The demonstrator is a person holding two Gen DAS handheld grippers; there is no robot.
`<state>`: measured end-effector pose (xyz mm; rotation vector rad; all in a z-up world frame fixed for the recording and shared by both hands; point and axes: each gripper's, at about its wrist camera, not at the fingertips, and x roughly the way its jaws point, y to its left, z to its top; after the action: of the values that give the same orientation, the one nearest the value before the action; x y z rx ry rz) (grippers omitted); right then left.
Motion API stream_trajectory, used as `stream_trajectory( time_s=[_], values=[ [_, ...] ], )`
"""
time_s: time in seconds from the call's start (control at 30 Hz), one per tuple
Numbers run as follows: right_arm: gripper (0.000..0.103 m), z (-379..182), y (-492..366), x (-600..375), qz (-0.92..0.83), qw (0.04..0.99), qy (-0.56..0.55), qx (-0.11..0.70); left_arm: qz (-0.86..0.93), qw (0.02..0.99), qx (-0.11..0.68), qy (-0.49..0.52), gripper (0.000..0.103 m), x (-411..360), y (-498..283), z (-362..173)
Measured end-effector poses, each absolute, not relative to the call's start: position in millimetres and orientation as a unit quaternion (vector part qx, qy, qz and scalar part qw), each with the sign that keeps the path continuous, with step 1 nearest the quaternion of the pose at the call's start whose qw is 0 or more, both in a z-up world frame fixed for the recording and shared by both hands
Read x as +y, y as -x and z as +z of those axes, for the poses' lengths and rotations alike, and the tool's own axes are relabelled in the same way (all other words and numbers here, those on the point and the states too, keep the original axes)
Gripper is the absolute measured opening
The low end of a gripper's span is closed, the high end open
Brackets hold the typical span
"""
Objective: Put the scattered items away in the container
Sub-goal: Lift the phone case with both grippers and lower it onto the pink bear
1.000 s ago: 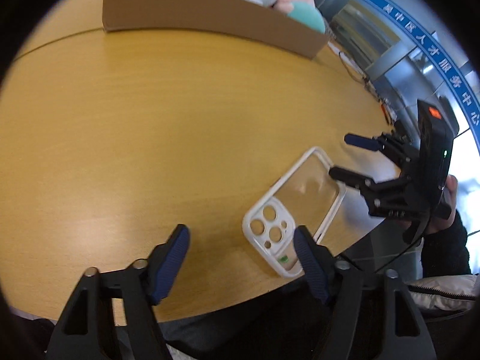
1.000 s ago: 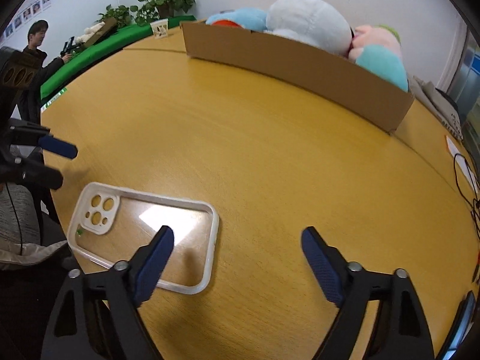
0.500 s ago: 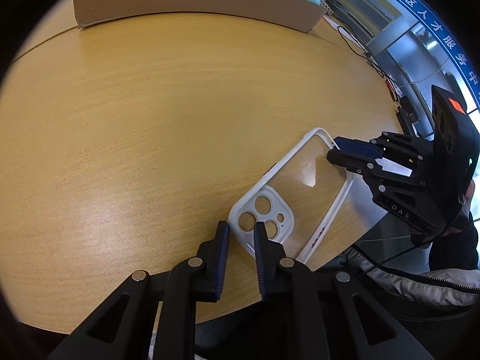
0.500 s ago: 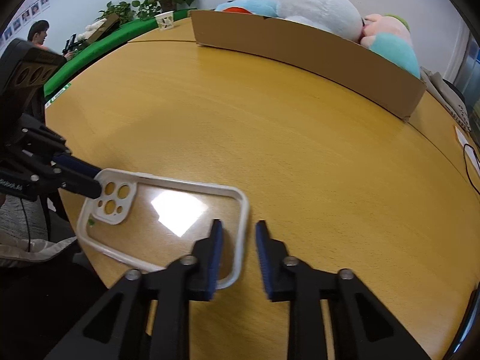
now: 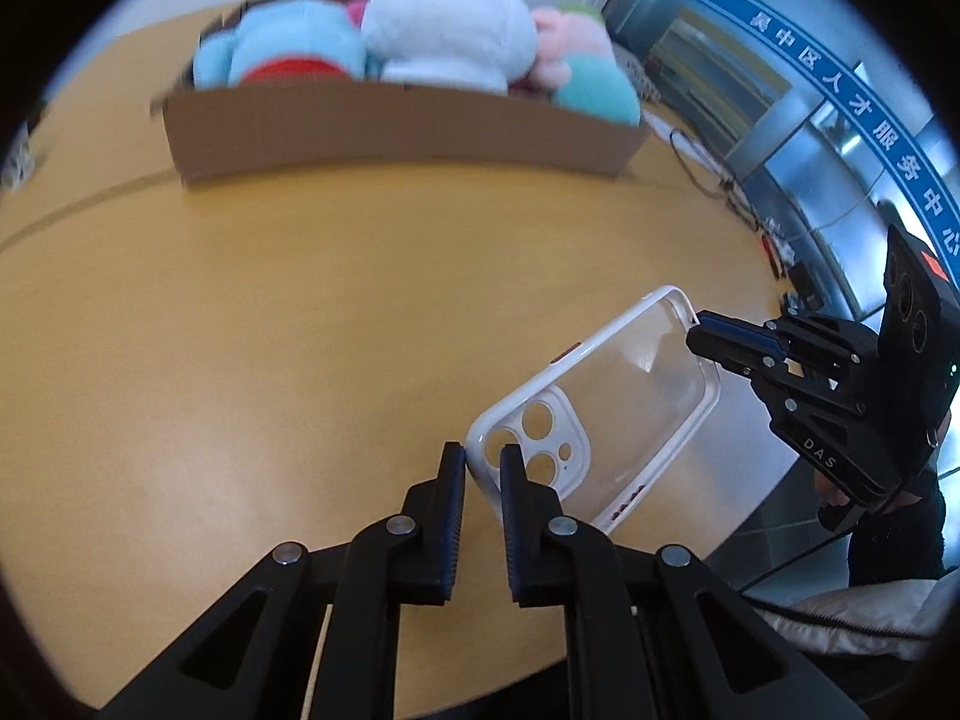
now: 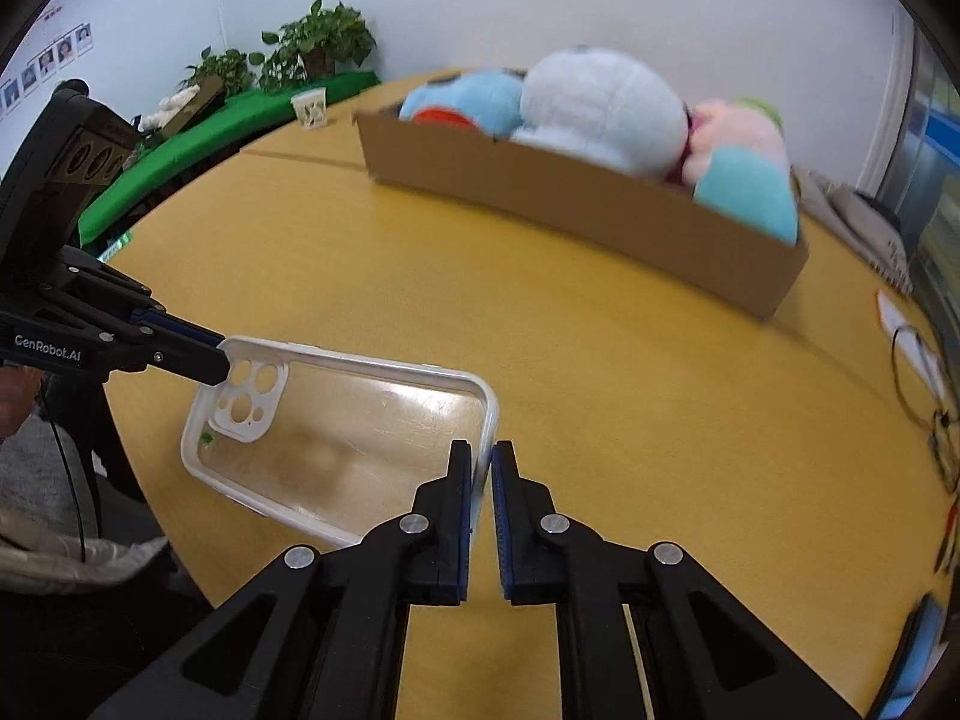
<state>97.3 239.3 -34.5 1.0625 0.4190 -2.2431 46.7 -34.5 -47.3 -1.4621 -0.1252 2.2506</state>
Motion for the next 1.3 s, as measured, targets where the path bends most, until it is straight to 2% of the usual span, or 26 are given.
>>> stream_trajectory(
  time_s=[0.43,0.7,0.9,1.13,1.3],
  values=[
    [0.008,93,28,185,-0.901,0.264,-0.277,0.203,0.888,0.224,0.029,0.400,0.010,-47,95,87],
    [0.008,143,131,165,-0.924,0.227,-0.248,0.181,0.901,0.216,0.061,0.371,0.009,-42,206,127],
    [0.009,132,210,158,-0.927,0.201,-0.273,0.161,0.894,0.227,0.052,0.384,0.009,-31,293,108],
    [0.009,62,283,171,-0.917,0.169,-0.341,0.121,0.871,0.227,0.032,0.434,0.007,-11,365,41],
    [0.008,31,311,180,-0.906,0.156,-0.378,0.112,0.867,0.224,0.024,0.445,0.007,-6,382,19]
  ],
)
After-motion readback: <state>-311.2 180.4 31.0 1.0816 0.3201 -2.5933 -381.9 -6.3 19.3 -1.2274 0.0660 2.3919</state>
